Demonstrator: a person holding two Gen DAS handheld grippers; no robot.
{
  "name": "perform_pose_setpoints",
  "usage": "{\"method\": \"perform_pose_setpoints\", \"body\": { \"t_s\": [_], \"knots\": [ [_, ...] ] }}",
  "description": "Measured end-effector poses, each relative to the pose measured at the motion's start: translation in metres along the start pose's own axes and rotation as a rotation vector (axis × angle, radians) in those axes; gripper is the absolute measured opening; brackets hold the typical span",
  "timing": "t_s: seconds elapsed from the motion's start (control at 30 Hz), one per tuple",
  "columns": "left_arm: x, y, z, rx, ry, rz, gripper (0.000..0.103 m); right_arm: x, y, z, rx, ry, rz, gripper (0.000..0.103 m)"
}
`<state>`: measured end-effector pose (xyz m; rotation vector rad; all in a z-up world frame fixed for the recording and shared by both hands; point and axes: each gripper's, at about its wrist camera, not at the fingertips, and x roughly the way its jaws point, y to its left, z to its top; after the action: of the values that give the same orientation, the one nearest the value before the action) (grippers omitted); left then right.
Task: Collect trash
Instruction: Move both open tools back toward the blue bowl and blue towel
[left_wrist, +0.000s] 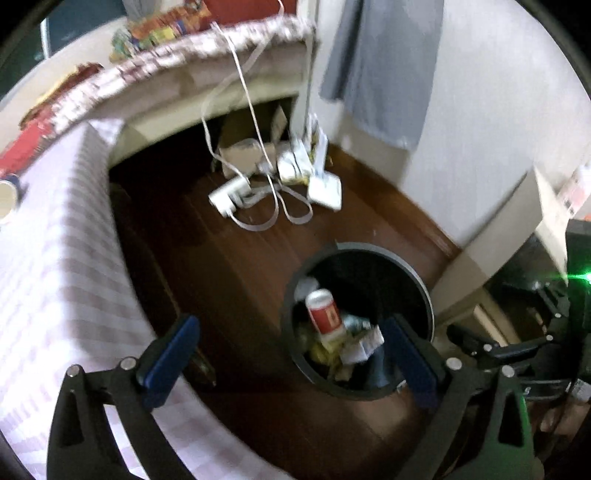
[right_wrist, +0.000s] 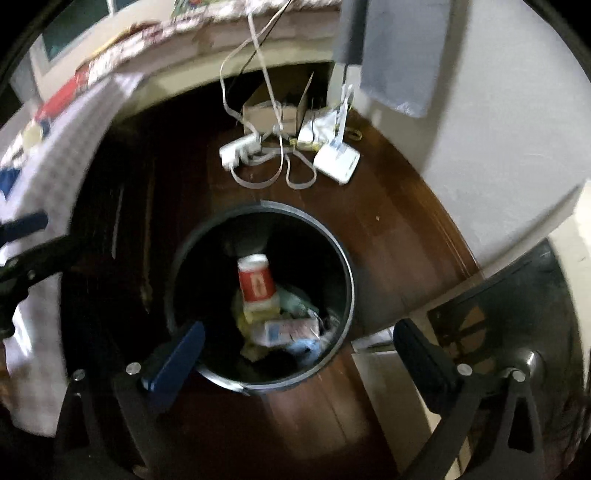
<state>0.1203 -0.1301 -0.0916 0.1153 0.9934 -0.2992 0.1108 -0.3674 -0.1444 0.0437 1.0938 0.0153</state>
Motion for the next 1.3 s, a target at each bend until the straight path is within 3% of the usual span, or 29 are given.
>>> {"method": "perform_pose_setpoints", "body": {
  "t_s": [0.17,0.3,0.4,0.57,1.07,1.3],
  "knots": [
    [-0.034,0.028,0.007,-0.037,-0.091,0.029,0.101,-0.033,0.022,0.025,0.034,-0.086,0.024,0.103],
    [-0.060,0.066,0.003,-0.114,-0.144,0.064,0.102,-0.054,0.052,0.039,0.005,-0.166,0.062,0.103],
    [-0.071,0.096,-0.003,-0.171,-0.167,0.107,0.102,-0.065,0.082,0.052,-0.049,-0.176,0.115,0.103],
    [-0.094,0.158,-0.021,-0.285,-0.180,0.188,0.102,-0.085,0.144,0.072,-0.181,-0.219,0.109,0.103],
    [-0.161,0.314,-0.090,-0.520,-0.248,0.351,0.102,-0.138,0.355,0.112,-0.494,-0.290,0.314,0.103],
    [-0.174,0.393,-0.114,-0.634,-0.262,0.463,0.102,-0.133,0.455,0.126,-0.593,-0.279,0.405,0.103]
  ]
}}
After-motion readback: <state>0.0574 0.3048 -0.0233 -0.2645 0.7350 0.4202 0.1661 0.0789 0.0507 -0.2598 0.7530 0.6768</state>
